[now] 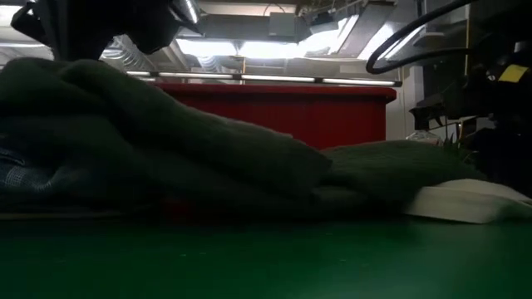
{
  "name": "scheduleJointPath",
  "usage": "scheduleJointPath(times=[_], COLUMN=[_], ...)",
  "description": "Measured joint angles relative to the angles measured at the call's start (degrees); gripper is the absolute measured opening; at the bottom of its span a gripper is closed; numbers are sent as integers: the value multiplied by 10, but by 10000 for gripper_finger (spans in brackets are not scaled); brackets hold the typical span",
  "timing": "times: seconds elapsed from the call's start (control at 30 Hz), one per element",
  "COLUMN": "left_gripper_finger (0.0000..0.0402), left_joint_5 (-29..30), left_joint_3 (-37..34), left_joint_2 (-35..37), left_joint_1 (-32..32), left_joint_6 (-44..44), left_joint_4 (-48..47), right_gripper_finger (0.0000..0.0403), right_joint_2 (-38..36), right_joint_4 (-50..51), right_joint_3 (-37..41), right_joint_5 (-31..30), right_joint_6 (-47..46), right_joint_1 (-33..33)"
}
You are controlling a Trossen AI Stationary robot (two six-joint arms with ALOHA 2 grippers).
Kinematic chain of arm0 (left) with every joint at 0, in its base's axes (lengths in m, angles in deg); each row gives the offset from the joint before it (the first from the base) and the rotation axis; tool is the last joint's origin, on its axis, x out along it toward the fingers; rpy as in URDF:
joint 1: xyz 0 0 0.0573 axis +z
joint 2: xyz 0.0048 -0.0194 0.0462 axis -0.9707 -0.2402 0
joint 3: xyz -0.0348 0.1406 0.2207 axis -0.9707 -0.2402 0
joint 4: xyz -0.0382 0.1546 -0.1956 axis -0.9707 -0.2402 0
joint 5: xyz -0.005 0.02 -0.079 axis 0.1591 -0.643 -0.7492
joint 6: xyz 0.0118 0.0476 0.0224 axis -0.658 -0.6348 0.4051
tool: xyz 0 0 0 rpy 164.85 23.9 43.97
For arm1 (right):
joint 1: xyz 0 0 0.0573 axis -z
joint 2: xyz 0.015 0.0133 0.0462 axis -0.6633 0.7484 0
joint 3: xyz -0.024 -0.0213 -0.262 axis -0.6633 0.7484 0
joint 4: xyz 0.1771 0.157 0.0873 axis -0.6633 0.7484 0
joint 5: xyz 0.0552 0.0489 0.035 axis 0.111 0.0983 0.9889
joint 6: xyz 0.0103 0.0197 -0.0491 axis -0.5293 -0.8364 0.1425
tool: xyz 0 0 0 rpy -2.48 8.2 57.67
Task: Fold Laundry from Bin
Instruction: Fold the green polo shirt
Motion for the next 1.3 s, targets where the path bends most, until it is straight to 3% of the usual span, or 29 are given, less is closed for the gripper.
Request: scheduleJointPath(times=[0.2,0.47,0.67,1.0,1.3], left_gripper_finger=[8,9,9,9,9], left_joint_5=[-2,-15,-54,-59,-58], left_joint_3=[38,51,51,51,51], left_joint_2=[0,0,0,0,0], left_joint_1=[12,25,36,55,55], left_joint_6=[-8,-7,1,0,0], left_joint_4=[0,2,4,35,75], right_gripper_finger=[143,143,143,143,143], right_joint_2=[-28,-117,-144,-36,103], right_joint_4=[11,24,-68,-434,-598], right_joint_3=[2,2,2,2,2], right_joint_5=[16,13,-90,-152,-251], right_joint_6=[5,5,7,160,203], right_joint_1=[0,0,0,2,10])
